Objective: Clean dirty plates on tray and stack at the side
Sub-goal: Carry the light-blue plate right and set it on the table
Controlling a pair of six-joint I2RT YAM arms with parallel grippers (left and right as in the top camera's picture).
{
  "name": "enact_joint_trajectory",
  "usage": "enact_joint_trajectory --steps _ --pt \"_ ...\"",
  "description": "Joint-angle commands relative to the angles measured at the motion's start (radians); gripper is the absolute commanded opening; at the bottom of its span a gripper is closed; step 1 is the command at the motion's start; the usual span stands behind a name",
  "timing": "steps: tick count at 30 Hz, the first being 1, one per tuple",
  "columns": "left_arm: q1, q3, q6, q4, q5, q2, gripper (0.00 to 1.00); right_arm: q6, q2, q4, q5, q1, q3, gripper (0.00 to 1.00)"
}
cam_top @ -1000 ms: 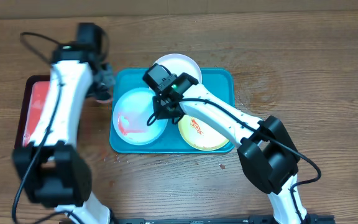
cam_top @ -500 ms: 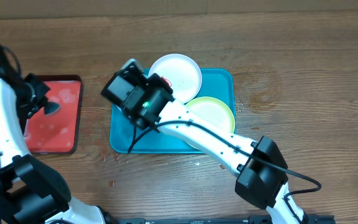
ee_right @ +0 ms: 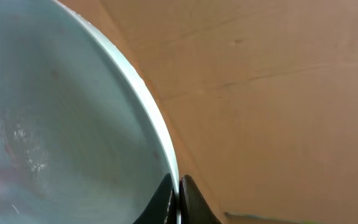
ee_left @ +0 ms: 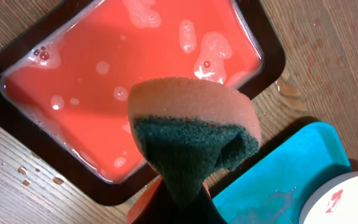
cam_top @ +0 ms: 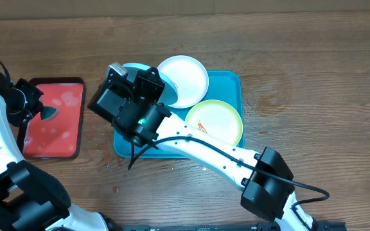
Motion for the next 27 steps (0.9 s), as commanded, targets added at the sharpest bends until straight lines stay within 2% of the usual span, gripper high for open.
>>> enact_joint_trajectory --steps 1,5,8,10,12,14,16,18,20,23,25,27 --pt "-0.002 0.010 -0.010 0.002 0.017 -0.011 0.04 -0.045 -0.005 0.023 0.116 0.005 0.027 0.04" --pt "-0.002 0.010 -0.010 0.002 0.017 -0.011 0.04 -0.043 -0.005 0.032 0.132 0.005 0.027 0.04" --pt "-0.002 0.010 -0.010 0.002 0.017 -0.011 0.04 0.019 -0.005 0.024 0.099 0.005 0.027 0.04" --pt "-0.002 0.010 -0.010 0.002 0.017 -0.011 0.04 0.066 -0.005 -0.019 -0.061 0.005 0.027 0.04" --pt "-0.002 0.010 -0.010 0.002 0.017 -0.011 0.04 0.046 -0.003 -0.086 -0.364 -0.008 0.024 0.04" --pt "-0.002 0.010 -0.010 0.002 0.017 -0.011 0.04 0.030 -0.003 -0.114 -0.480 -0.026 0.019 0.04" --pt "-0.002 0.009 -0.010 0.002 0.017 -0.011 0.04 0.065 -0.005 -0.103 -0.404 -0.042 0.022 0.04" --pt "-0.002 0.009 -0.010 0.002 0.017 -0.011 0.04 0.162 -0.017 -0.055 -0.281 -0.062 0.028 0.04" --pt "-0.002 0.010 -0.010 0.002 0.017 -0.011 0.04 0.204 -0.034 -0.029 -0.303 -0.088 0.029 0.04" --pt "-0.002 0.009 -0.010 0.002 0.017 -0.011 0.04 0.210 -0.046 -0.049 -0.591 -0.143 0.029 0.04" --pt "-0.002 0.009 -0.010 0.002 0.017 -0.011 0.04 0.154 -0.040 -0.101 -0.826 -0.185 0.026 0.04" --pt "-0.002 0.009 -0.010 0.003 0.017 -0.011 0.04 0.144 -0.034 -0.158 -0.937 -0.232 0.025 0.04"
